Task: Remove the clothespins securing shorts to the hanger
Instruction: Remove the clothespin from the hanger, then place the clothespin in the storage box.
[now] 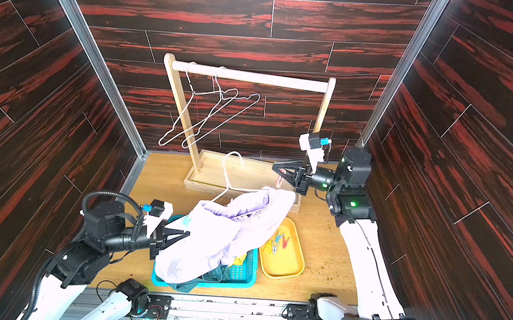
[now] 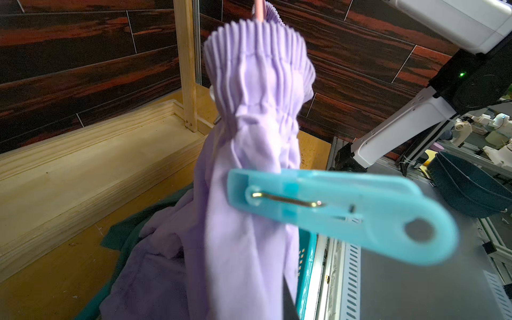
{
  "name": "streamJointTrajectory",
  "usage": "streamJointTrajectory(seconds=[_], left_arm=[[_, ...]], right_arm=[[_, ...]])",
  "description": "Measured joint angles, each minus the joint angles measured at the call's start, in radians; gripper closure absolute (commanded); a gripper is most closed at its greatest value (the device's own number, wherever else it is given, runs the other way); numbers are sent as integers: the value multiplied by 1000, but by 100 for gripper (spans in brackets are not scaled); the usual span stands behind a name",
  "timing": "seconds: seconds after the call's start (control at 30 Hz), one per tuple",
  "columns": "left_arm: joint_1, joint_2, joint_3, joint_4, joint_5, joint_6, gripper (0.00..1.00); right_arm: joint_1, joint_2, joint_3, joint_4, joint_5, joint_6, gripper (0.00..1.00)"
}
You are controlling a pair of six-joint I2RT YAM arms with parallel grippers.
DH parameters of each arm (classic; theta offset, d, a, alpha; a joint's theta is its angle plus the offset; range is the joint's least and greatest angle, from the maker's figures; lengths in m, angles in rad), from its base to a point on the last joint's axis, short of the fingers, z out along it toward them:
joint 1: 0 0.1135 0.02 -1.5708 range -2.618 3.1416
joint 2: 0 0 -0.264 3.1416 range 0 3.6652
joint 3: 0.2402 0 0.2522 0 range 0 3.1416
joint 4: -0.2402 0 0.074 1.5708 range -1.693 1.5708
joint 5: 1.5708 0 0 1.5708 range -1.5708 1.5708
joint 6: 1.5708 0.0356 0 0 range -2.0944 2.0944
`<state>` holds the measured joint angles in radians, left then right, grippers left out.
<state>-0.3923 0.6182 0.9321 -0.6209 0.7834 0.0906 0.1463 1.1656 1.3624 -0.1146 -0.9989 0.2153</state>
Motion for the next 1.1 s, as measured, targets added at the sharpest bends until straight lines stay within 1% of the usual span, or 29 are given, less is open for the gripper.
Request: streamJointTrajectory(seconds=[0.2, 0.37, 0.53, 0.9, 1.1], left_arm=[[0, -40, -29, 34, -27, -28, 100], [0, -51, -35, 42, -43, -39, 100], [0, -56, -35, 42, -60, -39, 100], [-1, -77, -35, 40, -96, -34, 100], [-1, -75, -35, 37, -104, -31, 100]], right_arm=[[0, -181, -105, 2, 218, 7, 100], [0, -290, -157, -10, 347, 6, 100], [0, -332, -194, -50, 427, -2, 100], [0, -495, -423, -55, 620, 10, 100], [0, -536, -496, -39, 682, 16, 100]])
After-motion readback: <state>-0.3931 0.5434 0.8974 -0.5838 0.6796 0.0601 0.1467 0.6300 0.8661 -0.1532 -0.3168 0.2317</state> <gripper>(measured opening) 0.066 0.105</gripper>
